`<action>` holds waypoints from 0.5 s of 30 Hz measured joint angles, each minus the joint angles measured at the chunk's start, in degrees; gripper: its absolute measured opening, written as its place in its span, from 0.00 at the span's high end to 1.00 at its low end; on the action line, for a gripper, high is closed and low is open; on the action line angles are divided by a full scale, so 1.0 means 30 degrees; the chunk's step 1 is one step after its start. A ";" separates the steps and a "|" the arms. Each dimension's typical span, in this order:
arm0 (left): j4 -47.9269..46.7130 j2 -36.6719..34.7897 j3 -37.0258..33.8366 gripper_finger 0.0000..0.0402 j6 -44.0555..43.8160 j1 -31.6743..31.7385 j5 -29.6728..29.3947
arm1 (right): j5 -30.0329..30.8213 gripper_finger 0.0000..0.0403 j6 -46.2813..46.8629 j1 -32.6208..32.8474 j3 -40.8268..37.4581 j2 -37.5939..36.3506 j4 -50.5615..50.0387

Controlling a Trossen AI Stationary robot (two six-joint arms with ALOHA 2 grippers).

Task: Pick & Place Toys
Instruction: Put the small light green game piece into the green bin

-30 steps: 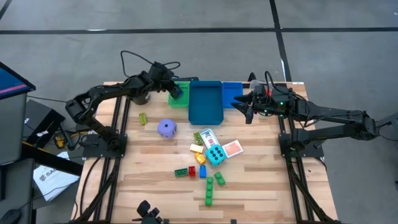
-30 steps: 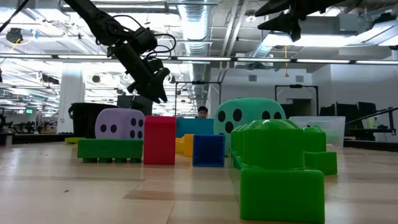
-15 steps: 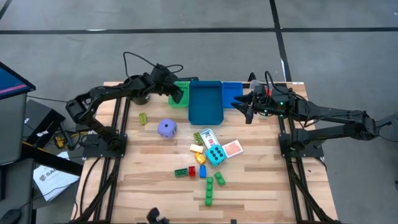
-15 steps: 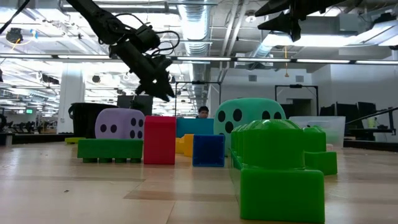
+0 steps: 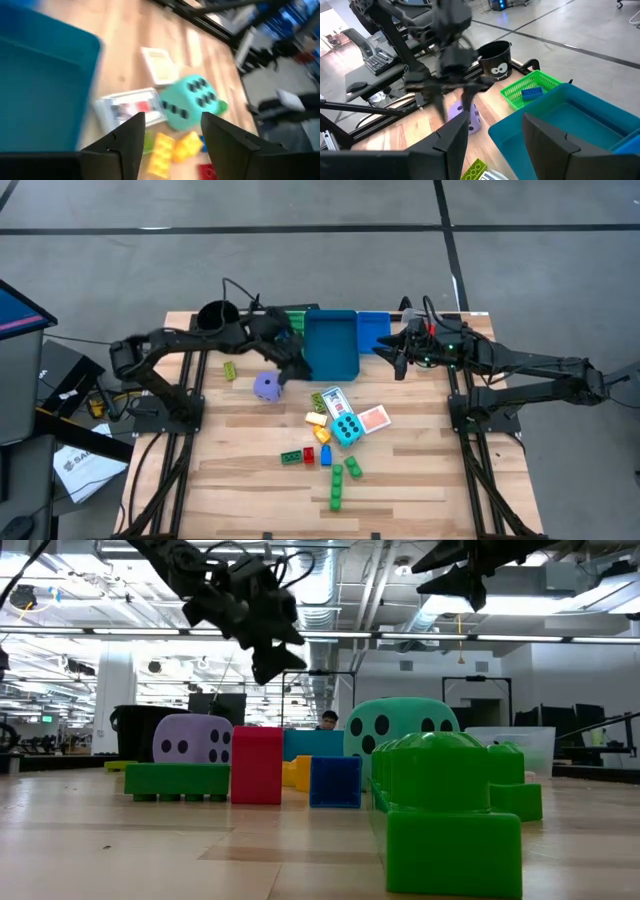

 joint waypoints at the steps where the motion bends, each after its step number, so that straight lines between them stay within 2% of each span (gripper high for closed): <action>1: 0.0000 0.0000 -0.0003 0.52 0.0006 -0.0450 0.0007 | -0.0007 0.55 0.0028 0.0004 0.0000 0.0000 0.0014; 4: 0.0000 0.0000 0.0001 0.50 0.0209 -0.1709 0.0008 | 0.0001 0.55 0.0036 0.0000 0.0000 0.0000 0.0029; 8: -0.0004 0.0000 0.0001 0.47 0.2986 -0.3081 -0.0098 | -0.0006 0.55 0.0043 0.0007 0.0000 0.0000 0.0036; 15: -0.0004 0.0000 0.0003 0.44 0.6749 -0.4380 -0.4532 | -0.0004 0.55 0.0543 0.0002 0.0000 0.0000 -0.0313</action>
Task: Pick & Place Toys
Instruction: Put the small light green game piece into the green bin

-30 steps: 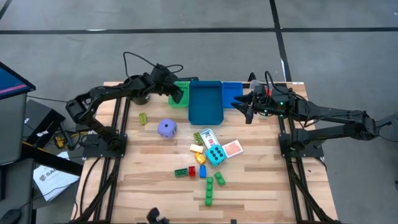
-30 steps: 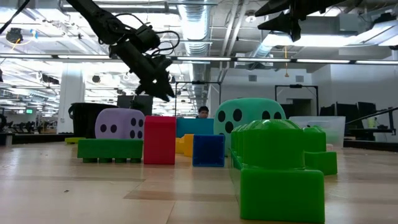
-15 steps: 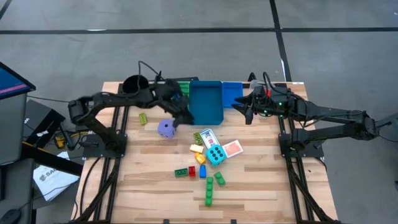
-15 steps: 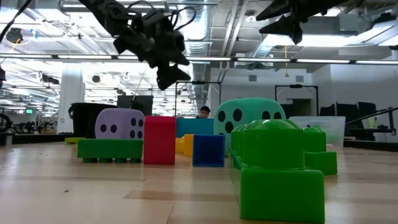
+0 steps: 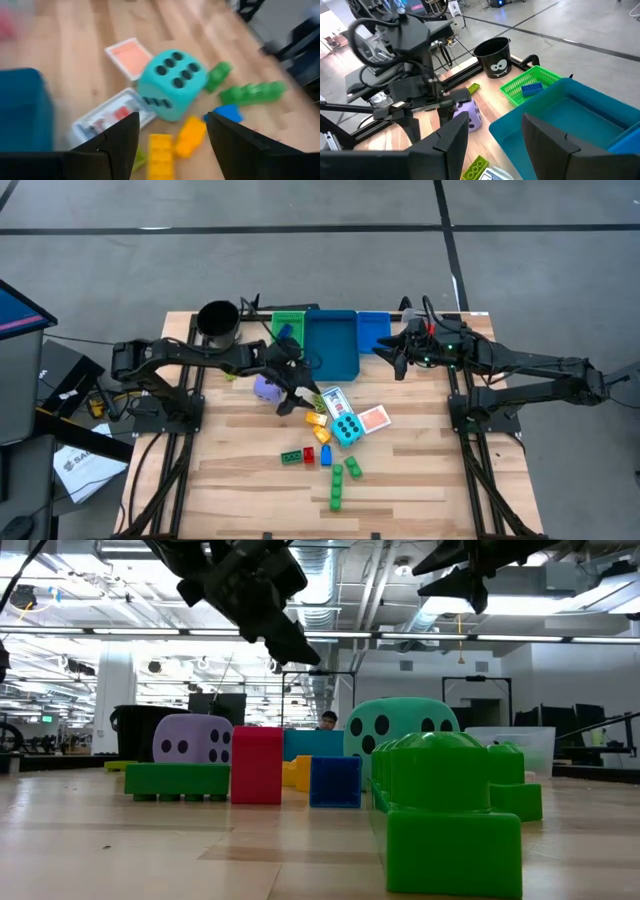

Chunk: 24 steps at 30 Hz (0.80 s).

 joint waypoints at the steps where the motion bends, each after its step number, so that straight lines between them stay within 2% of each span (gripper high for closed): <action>1: -0.0001 0.0000 0.0000 0.43 0.0618 -0.0056 -0.0506 | 0.0003 0.55 0.0002 0.0003 0.0000 0.0000 -0.0079; 4: -0.0246 0.0000 0.0000 0.42 0.2671 -0.0098 -0.1496 | 0.0005 0.55 0.0002 -0.0002 0.0000 0.0000 -0.0110; 8: -0.1697 0.0000 0.0000 0.40 0.4663 -0.0091 -0.1613 | 0.0002 0.55 0.0002 -0.0017 0.0000 0.0000 -0.0105; 11: -0.2512 0.0000 -0.0004 0.40 0.4814 -0.0091 -0.1607 | 0.0005 0.55 0.0002 -0.0017 0.0000 0.0000 -0.0104; 18: -0.2268 0.0075 -0.0007 0.39 0.4835 -0.0083 -0.2051 | 0.0005 0.55 -0.0005 -0.0017 0.0000 0.0000 -0.0110; 24: -0.1941 0.1510 0.0000 0.40 0.4825 -0.0047 -0.2301 | 0.0005 0.55 -0.0056 -0.0017 0.0000 0.0000 -0.0182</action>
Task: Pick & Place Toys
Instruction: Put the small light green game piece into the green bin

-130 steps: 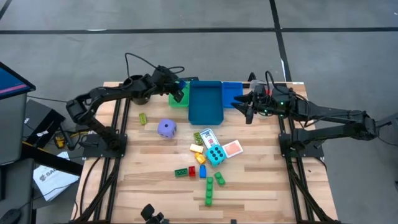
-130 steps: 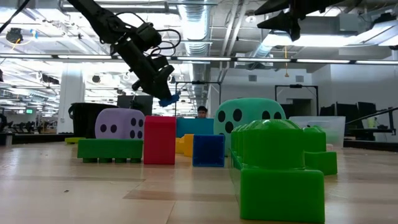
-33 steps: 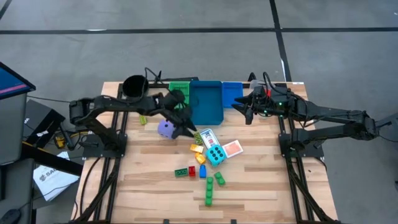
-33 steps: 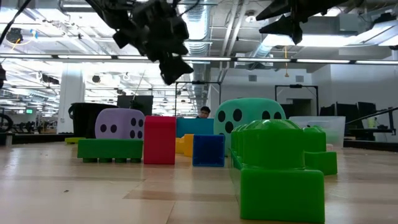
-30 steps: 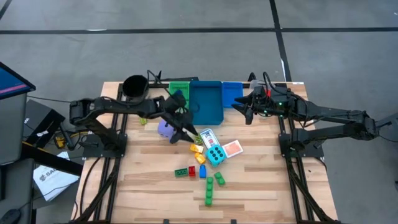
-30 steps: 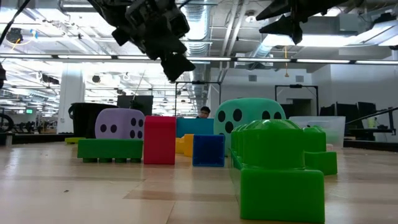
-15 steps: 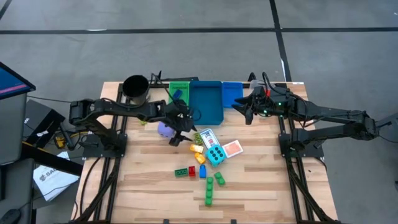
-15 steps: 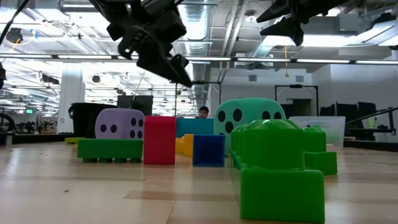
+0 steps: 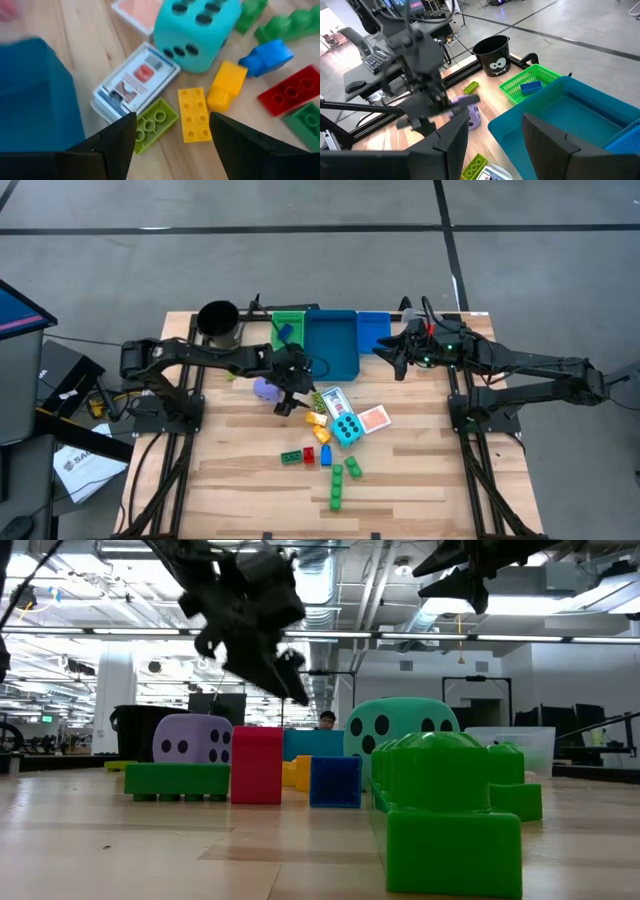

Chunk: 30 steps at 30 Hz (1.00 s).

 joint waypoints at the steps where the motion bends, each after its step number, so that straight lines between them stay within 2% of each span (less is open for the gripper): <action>1: 0.0063 0.0392 -0.0002 0.40 -0.0004 0.0000 0.0000 | 0.0000 0.55 0.0004 0.0000 0.0000 0.0000 0.0000; 6: 0.0328 0.1953 -0.0007 0.39 -0.0033 0.0000 0.0000 | 0.0000 0.55 0.0044 0.0000 0.0000 0.0000 0.0000; 11: 0.0931 0.2460 -0.0007 0.39 0.0039 0.0000 -0.0094 | 0.0000 0.55 0.0044 0.0000 0.0000 0.0000 0.0000; 16: 0.2195 0.2453 -0.0007 0.40 0.2040 0.0000 -0.1704 | 0.0000 0.55 0.0044 0.0000 0.0000 0.0000 0.0000; 25: 0.2366 0.3547 0.0000 0.38 0.2222 0.0051 -0.1778 | 0.0000 0.55 0.0051 -0.0007 0.0000 0.0000 -0.0082; 30: 0.2753 0.4407 0.0000 0.39 0.3602 0.0051 -0.1717 | -0.0007 0.55 0.0051 0.0009 0.0000 -0.0007 -0.0181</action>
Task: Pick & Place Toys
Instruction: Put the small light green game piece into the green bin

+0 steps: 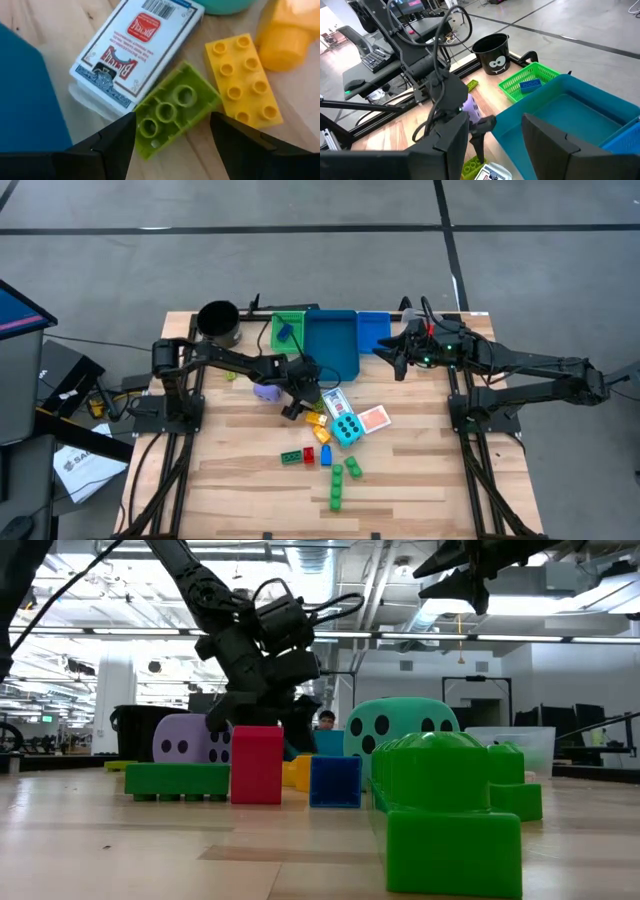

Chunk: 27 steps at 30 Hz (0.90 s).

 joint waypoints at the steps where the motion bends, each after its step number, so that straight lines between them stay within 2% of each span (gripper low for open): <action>1: 0.0142 0.0144 0.0000 0.39 0.0001 -0.0007 0.0000 | -0.0001 0.55 0.0000 0.0006 0.0000 0.0003 -0.0006; 8: 0.1308 0.0422 -0.0007 0.39 0.0036 0.0000 0.0005 | -0.0001 0.55 0.0000 -0.0009 0.0000 0.0004 -0.0279; 13: 0.1550 0.0359 -0.0007 0.43 -0.0127 0.0000 -0.0020 | -0.0001 0.55 0.0007 -0.0016 0.0000 -0.0001 -0.0365; 18: 0.1262 0.0334 0.0000 0.55 -0.0640 0.0000 -0.0068 | -0.0001 0.55 0.0007 -0.0022 0.0000 0.0000 -0.0372; 25: 0.1377 0.0252 0.0095 0.80 -0.1563 0.0006 -0.0053 | -0.0001 0.55 0.0007 -0.0016 0.0000 0.0007 -0.0372; 27: 0.1366 0.0218 0.0095 0.83 -0.2056 0.0007 -0.0040 | -0.0001 0.55 0.0007 -0.0019 0.0000 -0.0001 -0.0372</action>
